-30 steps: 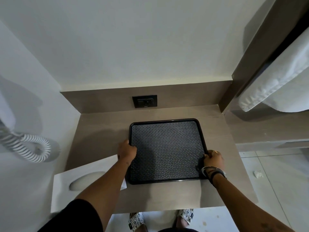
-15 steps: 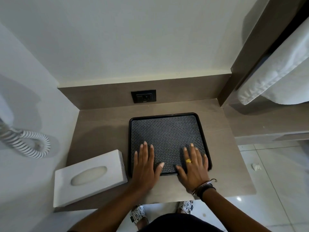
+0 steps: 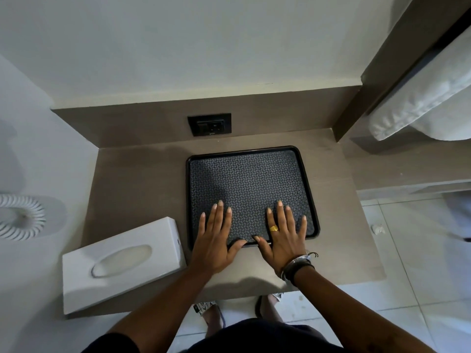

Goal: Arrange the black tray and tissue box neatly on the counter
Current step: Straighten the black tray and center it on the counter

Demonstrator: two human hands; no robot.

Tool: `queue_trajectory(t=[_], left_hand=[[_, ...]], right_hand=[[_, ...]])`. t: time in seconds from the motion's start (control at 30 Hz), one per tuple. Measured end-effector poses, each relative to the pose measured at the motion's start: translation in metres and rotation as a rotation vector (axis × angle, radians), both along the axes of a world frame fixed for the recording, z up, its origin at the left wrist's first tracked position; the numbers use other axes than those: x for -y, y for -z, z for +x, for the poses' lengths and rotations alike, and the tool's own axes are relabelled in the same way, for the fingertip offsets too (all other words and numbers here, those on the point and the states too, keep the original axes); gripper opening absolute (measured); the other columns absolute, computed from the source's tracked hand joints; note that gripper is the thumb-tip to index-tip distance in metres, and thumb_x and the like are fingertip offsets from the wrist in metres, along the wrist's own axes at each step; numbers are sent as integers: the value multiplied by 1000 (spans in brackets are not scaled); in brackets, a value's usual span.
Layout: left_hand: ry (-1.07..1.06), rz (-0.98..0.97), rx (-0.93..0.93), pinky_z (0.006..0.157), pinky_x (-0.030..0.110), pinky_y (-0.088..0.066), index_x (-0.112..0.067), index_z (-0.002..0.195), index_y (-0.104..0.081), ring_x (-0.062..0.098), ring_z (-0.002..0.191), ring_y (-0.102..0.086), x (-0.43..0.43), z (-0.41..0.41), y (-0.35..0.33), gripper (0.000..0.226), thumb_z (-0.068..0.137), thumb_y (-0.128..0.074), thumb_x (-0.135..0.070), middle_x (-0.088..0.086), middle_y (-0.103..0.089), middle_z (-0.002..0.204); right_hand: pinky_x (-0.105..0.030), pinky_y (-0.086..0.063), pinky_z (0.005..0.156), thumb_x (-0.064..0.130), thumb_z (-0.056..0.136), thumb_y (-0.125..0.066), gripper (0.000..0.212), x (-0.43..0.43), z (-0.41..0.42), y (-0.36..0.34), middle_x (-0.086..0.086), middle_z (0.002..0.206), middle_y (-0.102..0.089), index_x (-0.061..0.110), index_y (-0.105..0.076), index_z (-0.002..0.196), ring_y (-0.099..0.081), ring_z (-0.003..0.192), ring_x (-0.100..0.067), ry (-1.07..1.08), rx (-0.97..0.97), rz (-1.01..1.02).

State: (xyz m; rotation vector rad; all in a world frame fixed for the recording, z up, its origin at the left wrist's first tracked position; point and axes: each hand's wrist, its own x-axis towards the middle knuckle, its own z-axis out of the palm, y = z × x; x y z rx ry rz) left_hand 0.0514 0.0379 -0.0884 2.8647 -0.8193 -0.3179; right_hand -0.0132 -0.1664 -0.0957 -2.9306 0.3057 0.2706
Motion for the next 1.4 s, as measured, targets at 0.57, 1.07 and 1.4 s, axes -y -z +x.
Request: queue_trajectory(t=[0.57,1.07,1.4], left_hand=[[-52,-2,-37,125,56,-15,-6,156,-27,31,155,-19,3,68,-2,93,92,-14,-72,17,-19,167],[-72,-150,-65,125,58,-11,-4,156,-27,30,156,-14,-1,73,-27,94,92,-9,-71,16,-15,168],[-17,33,-221,123,51,10,-15,160,8,27,155,19,-119,66,-61,141,55,-27,-102,9,25,166]], right_hand=[[-67,-7,115,67,92,-23,79,-1,62,-10,-12,164,-9,19,-21,154,-9,149,-34,18,-3,-27],[-63,-9,116,67,91,-23,79,-10,50,-24,-15,163,-13,16,-26,152,-14,148,-34,18,96,29],[-63,-29,110,63,93,-36,69,-65,-9,-11,-12,161,-23,21,-36,148,-32,142,-34,-381,56,102]])
